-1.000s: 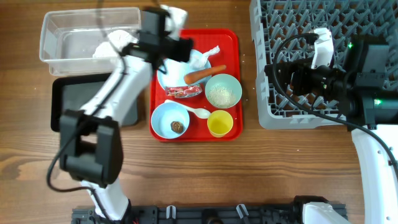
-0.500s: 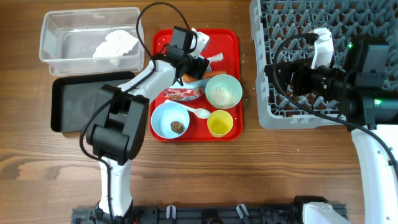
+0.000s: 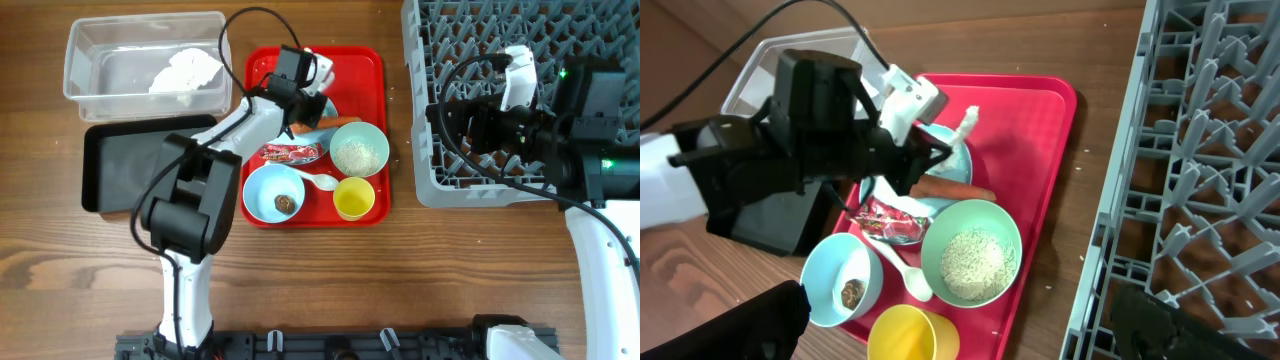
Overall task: Sort waste into correct bins and load items into the dishwasher rack
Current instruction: 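Grasp second white tissue with left gripper, drop into clear bin, then reach left gripper to orange carrot on plate and grasp it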
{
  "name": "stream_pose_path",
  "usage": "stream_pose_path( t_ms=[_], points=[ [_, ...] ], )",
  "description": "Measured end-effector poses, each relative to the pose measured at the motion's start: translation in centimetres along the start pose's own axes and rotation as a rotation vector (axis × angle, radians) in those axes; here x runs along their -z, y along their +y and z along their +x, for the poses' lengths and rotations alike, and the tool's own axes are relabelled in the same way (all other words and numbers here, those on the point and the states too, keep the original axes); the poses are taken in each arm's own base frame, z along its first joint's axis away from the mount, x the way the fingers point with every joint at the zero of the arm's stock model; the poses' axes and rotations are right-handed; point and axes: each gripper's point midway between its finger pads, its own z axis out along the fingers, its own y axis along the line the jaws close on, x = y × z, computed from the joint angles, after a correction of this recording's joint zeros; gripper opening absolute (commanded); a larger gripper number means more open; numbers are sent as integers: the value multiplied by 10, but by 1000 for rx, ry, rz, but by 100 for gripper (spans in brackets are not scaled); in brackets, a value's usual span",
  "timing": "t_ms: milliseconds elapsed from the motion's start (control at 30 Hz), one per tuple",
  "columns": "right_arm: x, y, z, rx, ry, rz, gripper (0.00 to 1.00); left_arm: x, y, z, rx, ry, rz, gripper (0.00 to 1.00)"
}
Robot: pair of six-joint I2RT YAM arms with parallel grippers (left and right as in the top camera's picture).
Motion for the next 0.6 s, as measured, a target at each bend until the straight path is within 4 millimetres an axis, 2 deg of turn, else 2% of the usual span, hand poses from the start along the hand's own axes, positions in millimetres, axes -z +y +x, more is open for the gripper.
stream_pose_path(
  t_ms=[33, 67, 133, 200, 267, 333, 367, 400, 433, 533, 600],
  points=[
    [0, 0, 0, 0, 0, 0, 99, 6, 7, -2, 23, 3, -24, 4],
    [0, 0, 0, 0, 0, 0, 99, 19, 20, -7, 67, -1, -57, 4],
    [0, 0, 0, -1, 1, 0, 99, 66, 56, -38, 163, -86, -126, 4],
    [0, 0, 0, -1, 2, 0, 99, 129, 100, -60, 275, -179, -197, 4],
    [0, 0, 0, -1, 1, 1, 99, 173, 140, -67, 363, -248, -260, 4],
    [0, 0, 0, -1, 1, 0, 99, 212, 192, -58, 473, -289, -347, 5],
    [0, 0, 0, -1, 1, 1, 99, 217, 210, -48, 511, -283, -375, 27],
    [0, 0, 0, -1, 2, 0, 99, 216, 223, -38, 541, -266, -393, 58],
    [0, 0, 0, -1, 1, 0, 99, 211, 235, -28, 568, -247, -407, 100],
    [0, 0, 0, -1, 2, 0, 99, 188, 259, 1, 622, -178, -429, 100],
    [0, 0, 0, -1, 2, 0, 100, 172, 263, 15, 642, -140, -428, 100]
  ],
)
